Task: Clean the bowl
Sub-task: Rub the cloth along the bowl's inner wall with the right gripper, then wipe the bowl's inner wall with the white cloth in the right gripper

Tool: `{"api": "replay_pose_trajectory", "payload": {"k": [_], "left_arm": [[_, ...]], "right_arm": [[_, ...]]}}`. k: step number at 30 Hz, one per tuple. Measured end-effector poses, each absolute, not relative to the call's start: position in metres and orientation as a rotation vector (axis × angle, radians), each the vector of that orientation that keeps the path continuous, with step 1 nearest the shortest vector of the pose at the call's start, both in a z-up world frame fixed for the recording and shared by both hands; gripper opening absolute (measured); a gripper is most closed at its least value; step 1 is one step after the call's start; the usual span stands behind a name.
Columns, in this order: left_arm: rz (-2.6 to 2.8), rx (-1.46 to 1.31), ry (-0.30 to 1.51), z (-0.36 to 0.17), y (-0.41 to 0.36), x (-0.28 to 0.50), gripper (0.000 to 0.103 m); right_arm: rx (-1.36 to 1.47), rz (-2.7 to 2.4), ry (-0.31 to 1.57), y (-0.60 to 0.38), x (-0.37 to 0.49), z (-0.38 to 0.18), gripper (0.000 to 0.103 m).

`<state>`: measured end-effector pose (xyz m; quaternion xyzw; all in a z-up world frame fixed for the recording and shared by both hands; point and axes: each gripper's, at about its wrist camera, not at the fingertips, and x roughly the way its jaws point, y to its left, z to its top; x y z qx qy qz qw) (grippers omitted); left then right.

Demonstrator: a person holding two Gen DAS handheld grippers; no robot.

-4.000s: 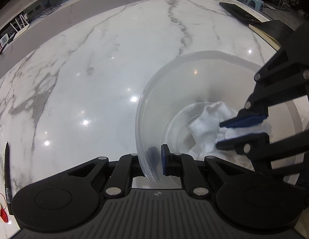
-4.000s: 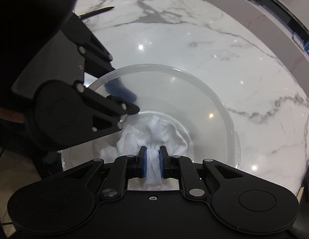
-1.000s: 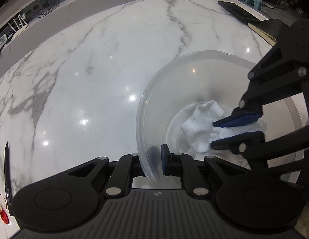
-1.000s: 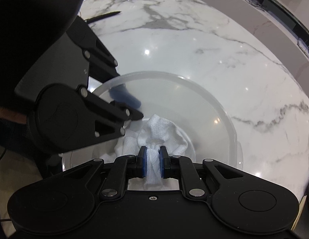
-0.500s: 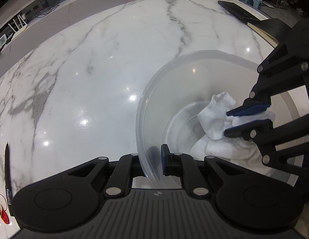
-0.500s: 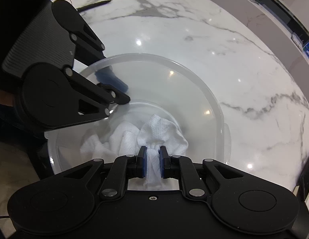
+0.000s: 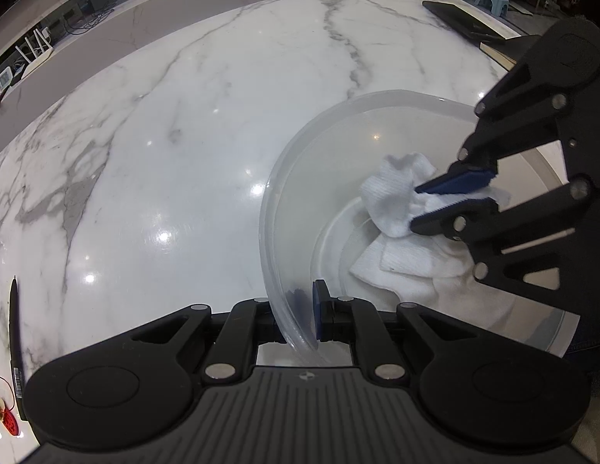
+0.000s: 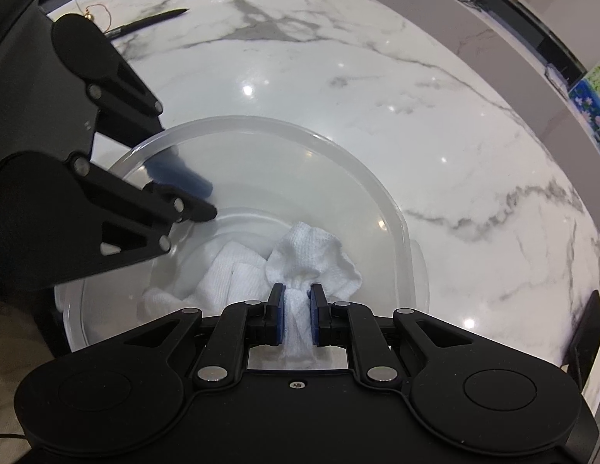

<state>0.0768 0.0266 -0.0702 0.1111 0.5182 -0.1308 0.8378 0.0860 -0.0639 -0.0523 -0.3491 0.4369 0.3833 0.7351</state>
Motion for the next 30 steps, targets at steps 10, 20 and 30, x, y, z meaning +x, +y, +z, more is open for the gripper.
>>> {"api": "replay_pose_trajectory", "payload": {"k": [10, 20, 30], "left_arm": [[-0.289, 0.229, 1.097, -0.07, 0.029, 0.076, 0.009], [-0.287, 0.222, 1.1, -0.07, 0.03, 0.077, 0.009], [-0.285, 0.228, 1.098, -0.069, 0.027, 0.075, 0.009]], "right_arm": [[-0.719, 0.867, 0.924, -0.055, 0.095, -0.053, 0.011], [-0.68, 0.926, 0.942, -0.05, 0.091, -0.051, 0.011], [-0.693, 0.964, 0.972, -0.053, 0.081, -0.051, 0.011]]}}
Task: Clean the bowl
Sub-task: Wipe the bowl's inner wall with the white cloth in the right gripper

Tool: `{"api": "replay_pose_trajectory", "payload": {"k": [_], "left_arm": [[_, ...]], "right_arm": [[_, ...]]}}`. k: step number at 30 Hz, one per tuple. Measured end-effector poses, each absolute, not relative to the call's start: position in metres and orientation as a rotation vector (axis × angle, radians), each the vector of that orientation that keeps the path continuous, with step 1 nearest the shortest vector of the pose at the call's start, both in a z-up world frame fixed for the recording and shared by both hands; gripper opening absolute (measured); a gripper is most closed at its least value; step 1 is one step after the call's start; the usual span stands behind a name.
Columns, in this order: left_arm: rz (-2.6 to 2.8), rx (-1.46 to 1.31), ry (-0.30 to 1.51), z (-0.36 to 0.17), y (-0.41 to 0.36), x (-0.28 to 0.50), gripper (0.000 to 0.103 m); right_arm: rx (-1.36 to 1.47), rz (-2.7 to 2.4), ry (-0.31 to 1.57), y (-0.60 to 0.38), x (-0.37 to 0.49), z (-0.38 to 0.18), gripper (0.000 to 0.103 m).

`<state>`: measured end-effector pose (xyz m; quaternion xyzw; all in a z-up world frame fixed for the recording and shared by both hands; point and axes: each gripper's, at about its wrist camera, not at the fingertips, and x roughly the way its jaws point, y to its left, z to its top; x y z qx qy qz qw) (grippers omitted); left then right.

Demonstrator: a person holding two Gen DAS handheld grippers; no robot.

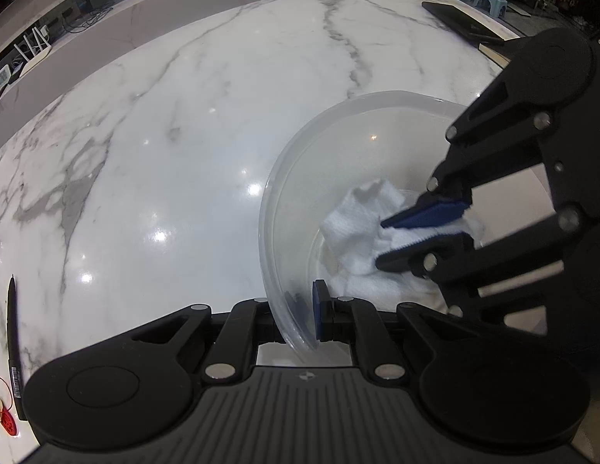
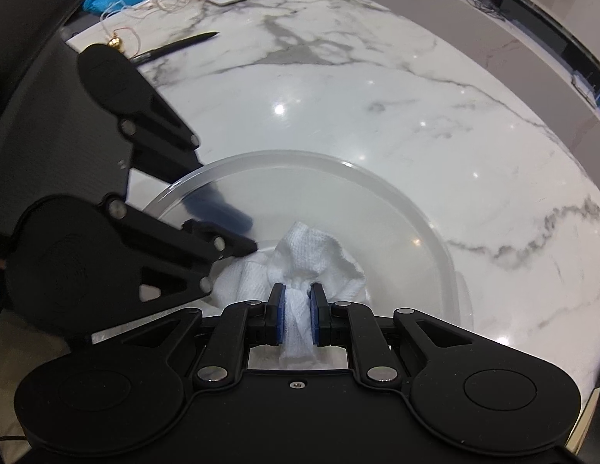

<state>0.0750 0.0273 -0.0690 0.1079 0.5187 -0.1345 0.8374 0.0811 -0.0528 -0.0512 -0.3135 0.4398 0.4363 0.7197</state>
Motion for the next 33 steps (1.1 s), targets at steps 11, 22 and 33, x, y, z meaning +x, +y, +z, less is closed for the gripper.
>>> {"api": "replay_pose_trajectory", "payload": {"k": [11, 22, 33], "left_arm": [[-0.281, 0.231, 1.099, -0.069, 0.028, 0.075, 0.009], [-0.283, 0.232, 1.101, -0.068, 0.029, 0.077, 0.009], [-0.287, 0.244, 1.098, -0.068, 0.026, 0.074, 0.009]], "right_arm": [[-0.756, 0.981, 1.035, -0.056, 0.067, -0.05, 0.011], [-0.813, 0.921, 1.052, -0.059, 0.067, -0.053, 0.011], [-0.865, 0.845, 1.017, -0.055, 0.069, -0.057, 0.011]]}}
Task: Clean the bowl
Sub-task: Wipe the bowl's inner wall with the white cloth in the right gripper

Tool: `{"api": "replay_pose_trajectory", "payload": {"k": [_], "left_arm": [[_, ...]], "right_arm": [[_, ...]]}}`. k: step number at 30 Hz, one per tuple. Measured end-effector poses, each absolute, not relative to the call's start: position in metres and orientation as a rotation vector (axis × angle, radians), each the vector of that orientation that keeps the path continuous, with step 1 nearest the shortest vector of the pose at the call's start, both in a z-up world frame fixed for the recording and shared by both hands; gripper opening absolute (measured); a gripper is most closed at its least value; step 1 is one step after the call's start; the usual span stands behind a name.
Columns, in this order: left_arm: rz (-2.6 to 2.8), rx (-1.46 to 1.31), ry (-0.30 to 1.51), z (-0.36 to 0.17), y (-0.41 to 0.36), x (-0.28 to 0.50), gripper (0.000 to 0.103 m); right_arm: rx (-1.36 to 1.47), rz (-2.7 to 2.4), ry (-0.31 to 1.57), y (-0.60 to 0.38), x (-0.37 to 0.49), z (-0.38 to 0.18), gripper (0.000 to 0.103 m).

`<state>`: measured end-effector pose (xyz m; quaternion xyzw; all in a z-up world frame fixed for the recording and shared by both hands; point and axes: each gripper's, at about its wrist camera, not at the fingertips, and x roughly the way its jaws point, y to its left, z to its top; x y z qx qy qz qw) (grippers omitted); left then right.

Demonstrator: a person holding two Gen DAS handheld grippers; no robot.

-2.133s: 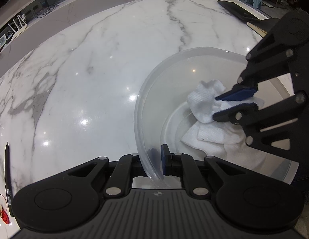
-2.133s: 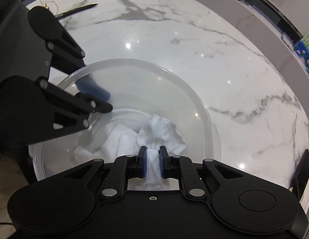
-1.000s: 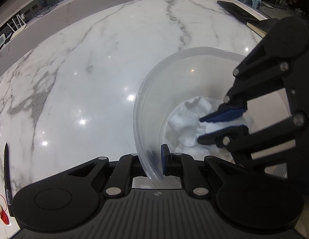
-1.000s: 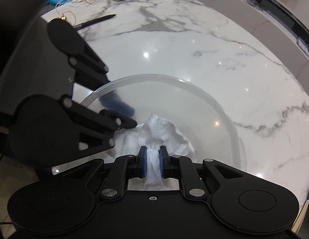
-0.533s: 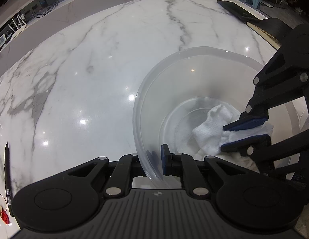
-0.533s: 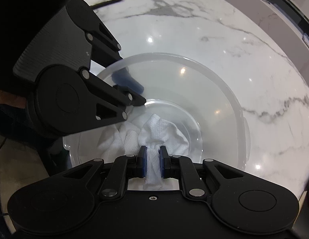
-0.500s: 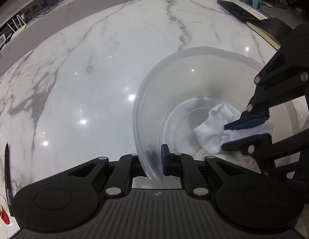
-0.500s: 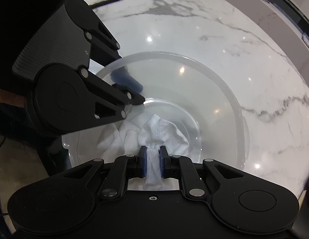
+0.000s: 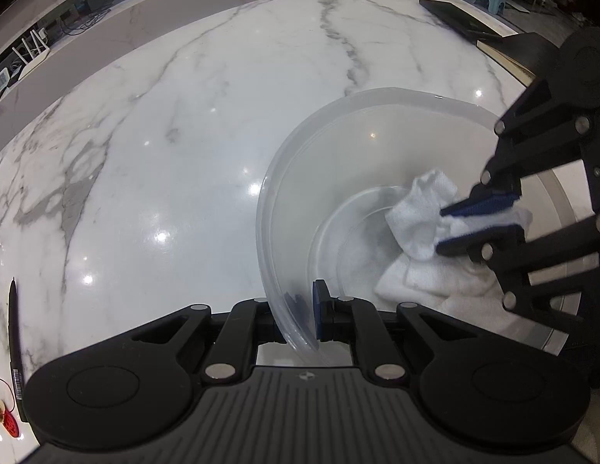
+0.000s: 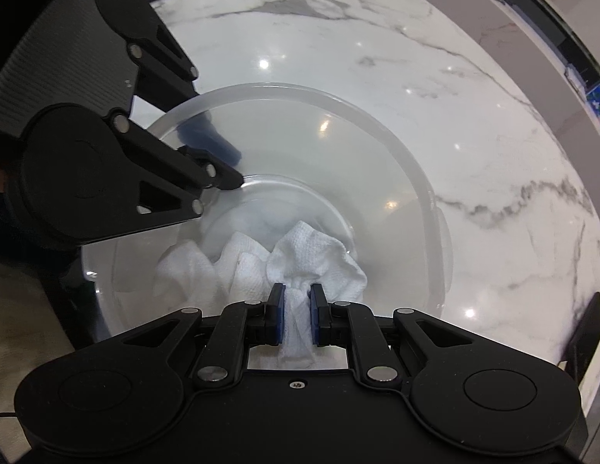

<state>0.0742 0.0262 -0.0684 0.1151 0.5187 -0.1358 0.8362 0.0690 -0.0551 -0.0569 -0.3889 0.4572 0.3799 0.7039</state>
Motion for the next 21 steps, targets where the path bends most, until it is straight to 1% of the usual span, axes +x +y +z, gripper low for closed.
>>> {"api": "replay_pose_trajectory", "payload": {"k": [5, 15, 21], "left_arm": [[-0.292, 0.246, 1.096, -0.068, 0.026, 0.073, 0.009], [-0.303, 0.243, 1.094, -0.068, 0.027, 0.074, 0.009], [-0.305, 0.243, 1.095, -0.067, 0.027, 0.074, 0.009]], "right_arm": [[-0.854, 0.805, 0.987, -0.052, 0.074, -0.059, 0.011], [-0.719, 0.833, 0.961, -0.051, 0.09, -0.059, 0.011], [-0.633, 0.87, 0.933, -0.051, 0.086, -0.045, 0.011]]}}
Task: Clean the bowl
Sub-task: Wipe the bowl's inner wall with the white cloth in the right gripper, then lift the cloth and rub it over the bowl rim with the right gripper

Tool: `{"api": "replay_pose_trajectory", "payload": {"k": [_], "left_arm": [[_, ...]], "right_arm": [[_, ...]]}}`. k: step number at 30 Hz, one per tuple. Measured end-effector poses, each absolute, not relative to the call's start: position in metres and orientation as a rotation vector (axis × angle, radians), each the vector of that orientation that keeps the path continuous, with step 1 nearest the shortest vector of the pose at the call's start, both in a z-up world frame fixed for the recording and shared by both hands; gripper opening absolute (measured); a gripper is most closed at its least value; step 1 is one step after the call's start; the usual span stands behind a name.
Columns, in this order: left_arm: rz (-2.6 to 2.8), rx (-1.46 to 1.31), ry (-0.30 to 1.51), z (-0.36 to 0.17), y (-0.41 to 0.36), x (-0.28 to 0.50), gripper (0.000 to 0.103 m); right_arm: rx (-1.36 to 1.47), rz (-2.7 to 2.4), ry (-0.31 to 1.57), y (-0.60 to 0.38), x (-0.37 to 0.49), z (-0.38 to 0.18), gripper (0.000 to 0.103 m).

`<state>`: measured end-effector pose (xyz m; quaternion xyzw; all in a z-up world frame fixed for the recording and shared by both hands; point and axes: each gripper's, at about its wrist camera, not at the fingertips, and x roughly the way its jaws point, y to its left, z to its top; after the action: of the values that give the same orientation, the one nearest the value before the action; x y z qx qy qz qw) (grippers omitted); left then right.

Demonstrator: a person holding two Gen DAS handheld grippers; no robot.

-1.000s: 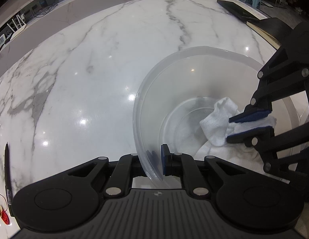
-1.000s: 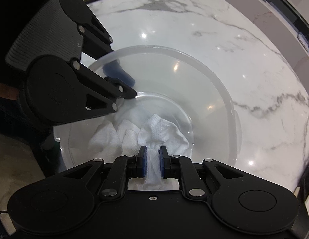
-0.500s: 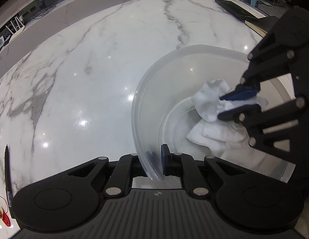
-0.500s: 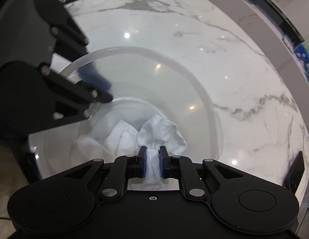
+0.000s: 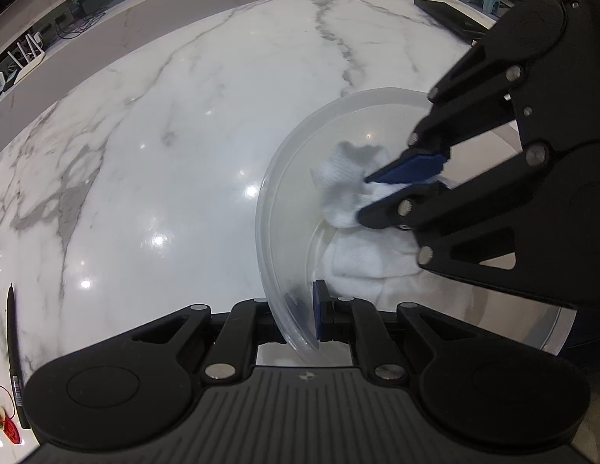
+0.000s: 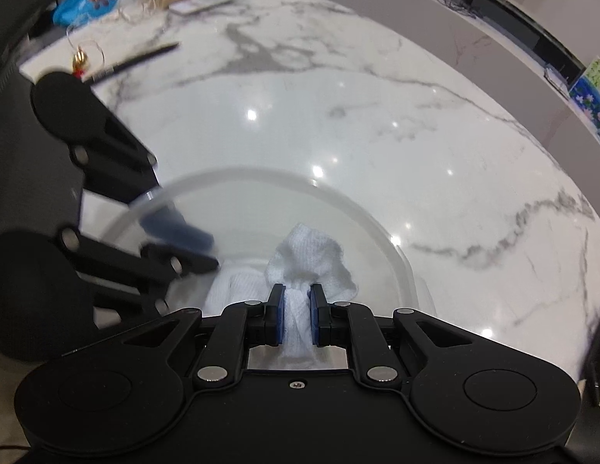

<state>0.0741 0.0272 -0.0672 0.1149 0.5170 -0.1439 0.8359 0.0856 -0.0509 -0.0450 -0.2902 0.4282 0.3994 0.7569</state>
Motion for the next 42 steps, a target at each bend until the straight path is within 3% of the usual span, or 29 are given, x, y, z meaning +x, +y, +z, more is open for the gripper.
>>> {"api": "replay_pose_trajectory", "payload": {"k": [20, 42], "left_arm": [[-0.303, 0.241, 1.095, -0.067, 0.027, 0.076, 0.009], [-0.292, 0.24, 1.095, -0.061, 0.02, 0.074, 0.009]], "right_arm": [[-0.314, 1.022, 0.897, -0.059, 0.096, -0.008, 0.011], [-0.468, 0.787, 0.797, -0.066, 0.094, -0.005, 0.011]]}}
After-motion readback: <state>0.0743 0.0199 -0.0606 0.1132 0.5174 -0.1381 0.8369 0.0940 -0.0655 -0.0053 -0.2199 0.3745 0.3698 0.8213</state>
